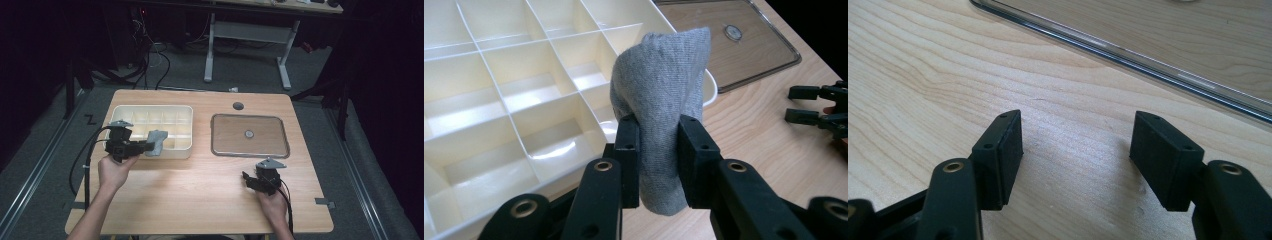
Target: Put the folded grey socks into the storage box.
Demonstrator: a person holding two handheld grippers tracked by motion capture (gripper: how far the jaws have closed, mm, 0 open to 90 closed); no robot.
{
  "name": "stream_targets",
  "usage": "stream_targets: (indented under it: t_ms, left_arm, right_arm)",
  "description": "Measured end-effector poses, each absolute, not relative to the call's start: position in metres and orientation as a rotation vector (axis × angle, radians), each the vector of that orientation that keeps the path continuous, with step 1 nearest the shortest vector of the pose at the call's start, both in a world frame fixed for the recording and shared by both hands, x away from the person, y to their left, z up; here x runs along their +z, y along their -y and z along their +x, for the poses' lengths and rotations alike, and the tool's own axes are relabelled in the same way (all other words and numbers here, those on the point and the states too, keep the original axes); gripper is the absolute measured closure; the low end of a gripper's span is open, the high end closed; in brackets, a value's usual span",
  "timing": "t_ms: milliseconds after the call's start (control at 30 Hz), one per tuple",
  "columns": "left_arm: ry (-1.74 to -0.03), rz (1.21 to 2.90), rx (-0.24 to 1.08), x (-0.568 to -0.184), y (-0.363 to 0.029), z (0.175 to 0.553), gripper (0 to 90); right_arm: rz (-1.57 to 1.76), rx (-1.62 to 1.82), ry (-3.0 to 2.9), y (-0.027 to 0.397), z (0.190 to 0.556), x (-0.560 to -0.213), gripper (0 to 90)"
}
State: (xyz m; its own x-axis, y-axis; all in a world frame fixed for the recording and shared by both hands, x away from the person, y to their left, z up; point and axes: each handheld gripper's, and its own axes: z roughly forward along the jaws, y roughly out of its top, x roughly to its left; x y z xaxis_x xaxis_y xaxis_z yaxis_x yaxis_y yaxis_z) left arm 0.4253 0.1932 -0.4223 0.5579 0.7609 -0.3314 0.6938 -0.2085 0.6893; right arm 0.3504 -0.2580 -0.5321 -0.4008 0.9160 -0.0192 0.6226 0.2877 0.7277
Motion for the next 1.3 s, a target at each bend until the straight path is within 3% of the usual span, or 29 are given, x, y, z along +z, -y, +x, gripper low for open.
stream_targets:
  t_ms: [767, 1300]
  left_arm:
    - [-1.284, 1.996, 0.056, -0.437, -0.194, 0.474, 72.9]
    - [-1.343, 2.009, 0.023, -0.453, -0.195, 0.482, 73.0]
  right_arm:
    - [1.380, 0.900, -2.123, 0.258, 0.350, -0.532, 38.3]
    - [1.388, 0.899, -2.116, 0.258, 0.350, -0.532, 38.8]
